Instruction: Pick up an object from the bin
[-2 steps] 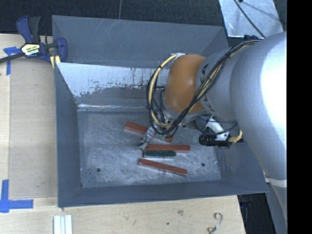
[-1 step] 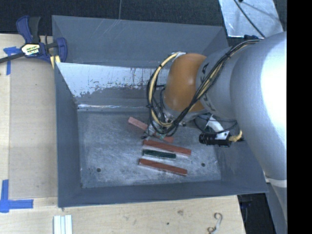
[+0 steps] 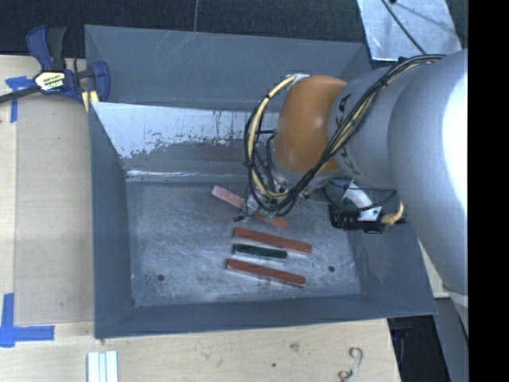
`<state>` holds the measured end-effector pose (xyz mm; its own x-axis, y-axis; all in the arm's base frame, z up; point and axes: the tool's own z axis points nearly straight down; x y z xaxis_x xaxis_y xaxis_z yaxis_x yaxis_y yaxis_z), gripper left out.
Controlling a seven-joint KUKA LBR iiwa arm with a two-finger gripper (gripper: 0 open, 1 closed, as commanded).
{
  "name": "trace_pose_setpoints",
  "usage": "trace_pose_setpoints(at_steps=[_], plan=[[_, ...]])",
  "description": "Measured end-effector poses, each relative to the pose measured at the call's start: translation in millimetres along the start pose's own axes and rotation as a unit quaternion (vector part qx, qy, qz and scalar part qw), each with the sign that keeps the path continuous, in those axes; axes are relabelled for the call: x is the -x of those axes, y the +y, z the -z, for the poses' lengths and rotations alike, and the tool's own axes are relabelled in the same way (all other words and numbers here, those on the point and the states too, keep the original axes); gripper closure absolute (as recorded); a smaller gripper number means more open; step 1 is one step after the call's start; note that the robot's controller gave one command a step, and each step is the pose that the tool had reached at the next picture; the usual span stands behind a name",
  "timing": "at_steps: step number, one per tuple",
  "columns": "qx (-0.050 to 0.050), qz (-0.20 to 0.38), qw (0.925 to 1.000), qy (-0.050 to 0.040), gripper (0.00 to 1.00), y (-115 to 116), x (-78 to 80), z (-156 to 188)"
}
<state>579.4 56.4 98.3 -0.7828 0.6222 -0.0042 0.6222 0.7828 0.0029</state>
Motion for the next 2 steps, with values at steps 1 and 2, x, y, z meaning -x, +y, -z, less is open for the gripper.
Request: trace_pose_setpoints(at_steps=[1, 2], plan=[[0.0, 0.0, 1.0, -0.0001, 1.0, 0.0, 2.0, 29.0], [0.002, 0.001, 1.0, -0.0015, 1.0, 0.6, 4.7, 100.5]])
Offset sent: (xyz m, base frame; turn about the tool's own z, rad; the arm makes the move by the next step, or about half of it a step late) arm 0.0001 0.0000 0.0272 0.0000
